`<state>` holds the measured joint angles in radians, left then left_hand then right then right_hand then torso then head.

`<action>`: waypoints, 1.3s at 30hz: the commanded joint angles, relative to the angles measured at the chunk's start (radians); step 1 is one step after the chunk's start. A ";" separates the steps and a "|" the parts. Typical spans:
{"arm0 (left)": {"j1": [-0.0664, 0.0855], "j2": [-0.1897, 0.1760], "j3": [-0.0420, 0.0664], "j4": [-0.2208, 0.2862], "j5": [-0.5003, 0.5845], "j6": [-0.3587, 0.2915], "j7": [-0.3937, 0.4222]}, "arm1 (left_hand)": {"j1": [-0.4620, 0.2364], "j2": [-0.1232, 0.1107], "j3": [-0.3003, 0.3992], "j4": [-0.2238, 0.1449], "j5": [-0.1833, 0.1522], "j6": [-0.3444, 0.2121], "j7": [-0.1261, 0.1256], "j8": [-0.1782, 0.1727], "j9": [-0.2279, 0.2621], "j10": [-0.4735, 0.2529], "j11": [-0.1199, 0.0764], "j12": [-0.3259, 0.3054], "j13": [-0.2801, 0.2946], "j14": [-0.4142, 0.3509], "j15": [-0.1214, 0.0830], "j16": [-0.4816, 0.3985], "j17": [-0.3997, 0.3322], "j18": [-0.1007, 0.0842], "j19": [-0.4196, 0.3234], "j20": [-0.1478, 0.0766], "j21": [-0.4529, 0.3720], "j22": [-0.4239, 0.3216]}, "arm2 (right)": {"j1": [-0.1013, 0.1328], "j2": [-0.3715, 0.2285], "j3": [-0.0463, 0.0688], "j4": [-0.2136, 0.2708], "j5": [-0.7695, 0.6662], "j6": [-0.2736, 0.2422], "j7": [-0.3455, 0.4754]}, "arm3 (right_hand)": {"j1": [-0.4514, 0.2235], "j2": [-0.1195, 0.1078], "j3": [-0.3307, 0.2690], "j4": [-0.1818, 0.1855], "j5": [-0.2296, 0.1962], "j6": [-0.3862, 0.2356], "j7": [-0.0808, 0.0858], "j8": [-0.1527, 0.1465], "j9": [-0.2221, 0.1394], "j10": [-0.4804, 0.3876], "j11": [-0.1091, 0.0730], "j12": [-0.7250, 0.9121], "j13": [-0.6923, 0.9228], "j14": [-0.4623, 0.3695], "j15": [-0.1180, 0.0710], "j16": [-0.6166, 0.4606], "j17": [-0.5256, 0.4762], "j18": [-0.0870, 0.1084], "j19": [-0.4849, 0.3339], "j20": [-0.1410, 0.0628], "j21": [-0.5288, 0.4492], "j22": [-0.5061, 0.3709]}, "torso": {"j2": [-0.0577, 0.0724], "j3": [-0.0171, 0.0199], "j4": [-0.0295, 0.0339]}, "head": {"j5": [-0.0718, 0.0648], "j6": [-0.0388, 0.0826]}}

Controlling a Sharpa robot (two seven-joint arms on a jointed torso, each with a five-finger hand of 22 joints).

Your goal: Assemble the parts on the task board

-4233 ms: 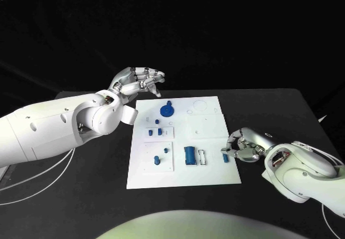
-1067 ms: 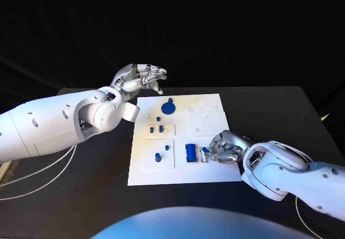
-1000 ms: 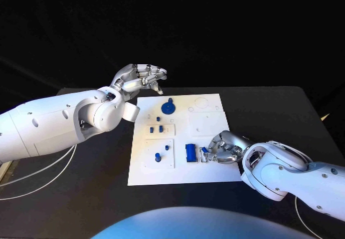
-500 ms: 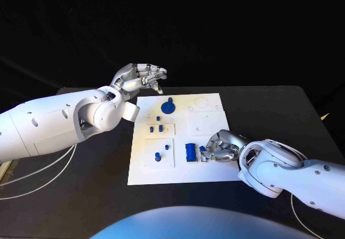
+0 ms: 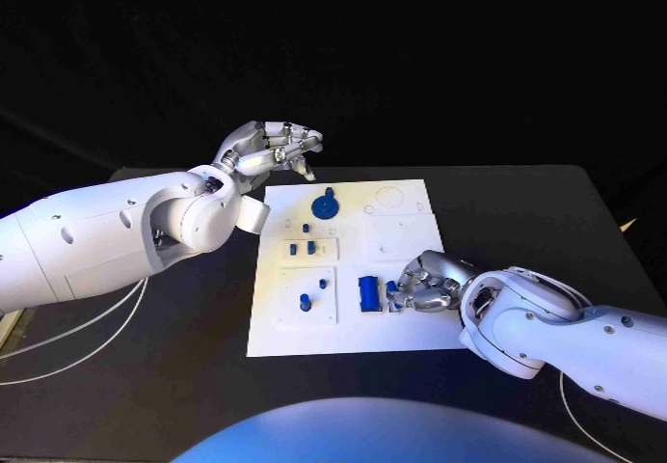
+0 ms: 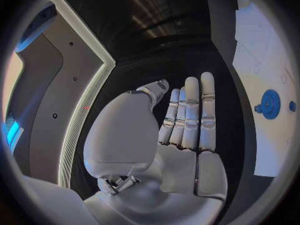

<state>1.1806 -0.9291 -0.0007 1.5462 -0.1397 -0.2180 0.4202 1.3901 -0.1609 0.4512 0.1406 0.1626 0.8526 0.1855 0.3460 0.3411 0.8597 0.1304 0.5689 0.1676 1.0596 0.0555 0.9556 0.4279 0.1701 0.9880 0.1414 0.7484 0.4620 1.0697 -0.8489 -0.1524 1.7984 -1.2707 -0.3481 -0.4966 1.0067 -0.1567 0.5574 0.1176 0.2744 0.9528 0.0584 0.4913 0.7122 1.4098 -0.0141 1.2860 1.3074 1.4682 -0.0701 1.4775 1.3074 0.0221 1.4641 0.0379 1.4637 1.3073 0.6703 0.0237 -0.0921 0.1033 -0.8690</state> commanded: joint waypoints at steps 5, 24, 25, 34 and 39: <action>0.000 0.000 0.000 0.003 0.003 0.019 0.005 | -0.004 0.004 -0.001 -0.007 0.002 -0.006 0.002 0.005 0.001 -0.007 -0.003 0.005 -0.001 -0.008 -0.001 0.005 0.001 0.013 -0.001 0.006 -0.004 0.001 | -0.003 0.001 -0.001 0.000 -0.020 0.041 -0.007 | -0.012 0.003 -0.001 0.006 -0.006 -0.002 0.006 -0.004 -0.001 0.005 0.004 0.003 0.047 0.067 -0.005 -0.001 0.083 0.000 0.075 -0.006 -0.003 0.234 | 0.000 0.0003 -0.0004 | 0.002 -0.001; 0.000 0.000 0.000 0.001 0.003 0.020 0.004 | -0.006 0.004 -0.001 -0.006 0.002 -0.007 0.002 0.005 0.001 -0.008 -0.002 0.005 -0.001 -0.008 -0.001 0.005 0.001 0.012 -0.001 0.006 -0.004 0.001 | -0.007 -0.010 -0.002 0.025 -0.032 0.015 0.005 | -0.022 0.010 -0.008 0.022 -0.010 0.005 0.004 -0.002 -0.002 0.008 0.003 0.009 0.051 0.067 -0.006 -0.001 0.083 0.000 0.075 -0.006 -0.004 0.234 | 0.000 0.0016 -0.0007 | 0.005 -0.004; 0.000 0.000 0.000 0.001 0.003 0.020 0.004 | -0.006 0.004 -0.001 -0.006 0.002 -0.007 0.002 0.005 0.001 -0.008 -0.002 0.005 -0.001 -0.008 -0.001 0.005 0.001 0.012 -0.001 0.006 -0.004 0.001 | -0.007 -0.011 -0.002 0.026 -0.034 0.014 0.006 | -0.024 0.010 -0.009 0.024 -0.010 0.005 0.004 -0.002 -0.002 0.009 0.003 0.009 0.051 0.067 -0.006 -0.002 0.082 0.000 0.075 -0.006 -0.004 0.234 | 0.000 0.0014 -0.0004 | 0.005 -0.004; 0.000 0.001 0.000 0.001 0.003 0.021 0.002 | -0.007 0.004 -0.001 -0.005 0.002 -0.008 0.003 0.005 0.001 -0.008 -0.002 0.005 -0.002 -0.008 0.000 0.005 0.002 0.012 -0.001 0.006 -0.004 0.001 | -0.007 -0.018 -0.001 0.030 -0.044 -0.004 0.013 | -0.099 -0.010 -0.070 0.107 -0.103 0.009 0.005 -0.005 -0.005 0.007 0.005 0.006 0.050 0.066 -0.004 -0.003 0.081 0.001 0.074 -0.005 -0.007 0.233 | 0.000 0.0010 -0.0008 | 0.005 -0.004; 0.000 0.001 0.000 0.000 0.003 0.021 0.001 | -0.008 0.004 -0.002 -0.005 0.002 -0.008 0.003 0.005 0.001 -0.009 -0.002 0.005 -0.002 -0.008 0.000 0.005 0.002 0.012 -0.001 0.006 -0.004 0.001 | -0.007 -0.019 -0.001 0.029 -0.047 -0.012 0.018 | -0.127 -0.028 -0.140 0.162 -0.035 0.008 0.002 -0.002 -0.002 0.005 0.002 0.002 0.050 0.066 -0.007 -0.004 0.079 0.001 0.073 -0.007 -0.010 0.232 | 0.000 0.0009 -0.0005 | 0.005 -0.004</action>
<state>1.1807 -0.9296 -0.0006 1.5455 -0.1397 -0.2156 0.4165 1.3901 -0.1609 0.4512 0.1406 0.1626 0.8491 0.1890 0.3460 0.3407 0.8560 0.1267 0.5689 0.1666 1.0596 0.0555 0.9556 0.4287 0.1701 0.9881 0.1414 0.7484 0.4620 1.0632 -0.8673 -0.1538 1.8268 -1.3019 -0.3445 -0.4919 0.8893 -0.1872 0.4254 0.2764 0.2347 0.9561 0.0623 0.4913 0.7087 1.4132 -0.0107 1.2900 1.3081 1.4682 -0.0700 1.4774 1.3073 0.0221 1.4641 0.0379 1.4596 1.3077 0.6702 0.0250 -0.0928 0.1086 -0.8728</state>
